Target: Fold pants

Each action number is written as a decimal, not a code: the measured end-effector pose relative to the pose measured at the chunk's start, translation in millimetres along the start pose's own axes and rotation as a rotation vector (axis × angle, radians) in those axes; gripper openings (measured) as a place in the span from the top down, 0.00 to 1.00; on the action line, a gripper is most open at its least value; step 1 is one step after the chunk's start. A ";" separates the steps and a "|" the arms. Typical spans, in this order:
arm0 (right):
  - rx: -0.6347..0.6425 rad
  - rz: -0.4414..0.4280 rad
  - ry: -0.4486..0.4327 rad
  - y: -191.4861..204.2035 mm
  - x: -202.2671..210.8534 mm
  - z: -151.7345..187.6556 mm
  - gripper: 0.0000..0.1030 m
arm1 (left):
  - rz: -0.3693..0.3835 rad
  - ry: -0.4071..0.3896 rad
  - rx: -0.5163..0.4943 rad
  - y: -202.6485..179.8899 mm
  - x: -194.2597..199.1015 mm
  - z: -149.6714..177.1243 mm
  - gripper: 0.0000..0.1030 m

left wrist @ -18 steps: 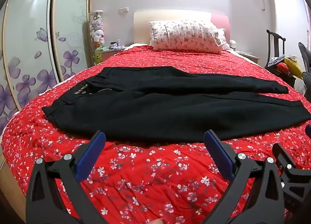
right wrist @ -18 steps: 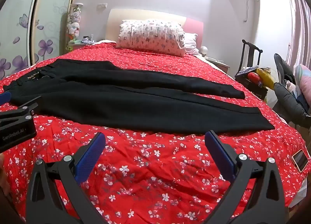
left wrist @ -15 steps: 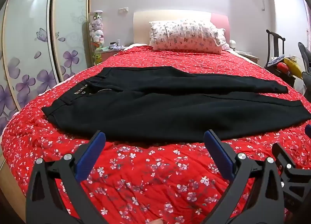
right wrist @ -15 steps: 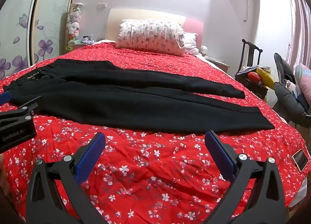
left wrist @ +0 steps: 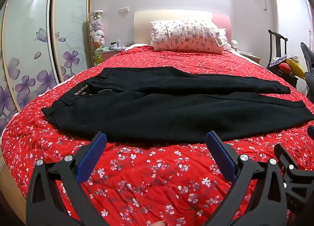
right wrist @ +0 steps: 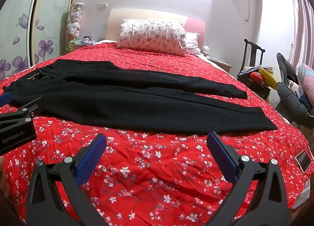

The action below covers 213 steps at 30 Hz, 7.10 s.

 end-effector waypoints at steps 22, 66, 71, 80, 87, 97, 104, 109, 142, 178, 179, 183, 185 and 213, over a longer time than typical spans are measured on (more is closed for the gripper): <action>-0.004 -0.003 0.005 -0.9 -1.3 0.4 0.01 | 0.001 0.002 0.000 0.0 -0.3 0.0 0.02; -0.008 -0.006 0.010 -0.9 -2.9 0.6 0.01 | 0.001 0.003 -0.001 -0.1 -0.6 -0.1 0.02; -0.008 -0.006 0.010 -1.0 -2.7 0.5 0.01 | 0.001 0.003 -0.001 0.0 -0.6 -0.1 0.02; -0.016 -0.009 0.012 -1.3 -3.3 1.2 0.01 | 0.001 0.004 -0.002 -0.1 -0.7 0.0 0.02; -0.063 -0.045 0.026 -20.9 -10.5 2.0 0.01 | 0.003 0.005 0.002 -1.1 -1.2 0.9 0.02; -0.111 -0.233 0.175 -50.9 -27.8 -20.7 0.01 | 0.039 0.031 0.043 -6.5 -9.8 -7.0 0.02; -0.066 -0.250 0.289 -75.7 -60.5 -55.0 0.01 | 0.117 0.112 0.082 -3.7 -28.5 -11.5 0.02; 0.014 -0.044 0.281 -110.6 -91.4 -86.1 0.01 | 0.093 0.114 0.046 -10.0 -34.3 -14.1 0.02; -0.523 0.214 0.297 -412.9 -382.0 -215.0 0.31 | 0.176 0.187 -0.009 -29.8 -80.4 -31.2 0.02; -0.600 -0.155 0.248 -356.9 -121.2 -7.3 0.88 | 0.281 0.206 0.160 -5.0 -60.1 -22.9 0.02; -0.604 -0.153 0.280 -355.1 -122.3 -2.9 0.86 | 0.311 0.224 0.167 -6.5 -60.3 -20.5 0.02; -0.664 -0.128 0.288 -356.5 -95.5 -11.1 0.78 | 0.419 0.296 0.178 -16.3 -59.1 -9.5 0.02; -0.724 -0.174 0.260 -356.7 -82.0 -19.9 0.67 | 0.441 0.283 0.170 -18.9 -54.1 -7.3 0.02; -1.000 -0.356 0.026 -363.0 -107.9 -72.8 0.95 | 0.392 0.212 0.194 0.2 -43.9 -5.0 0.02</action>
Point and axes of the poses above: each gripper's, at about its wrist camera, not at the fingertips, and x roughly against the way its jaws point, y to its left, z to its underside, the point moved 7 cm from there along -x, roughly the way its jaws point, and after that the axes turned 11 degrees about y, right-handed, at the moved point
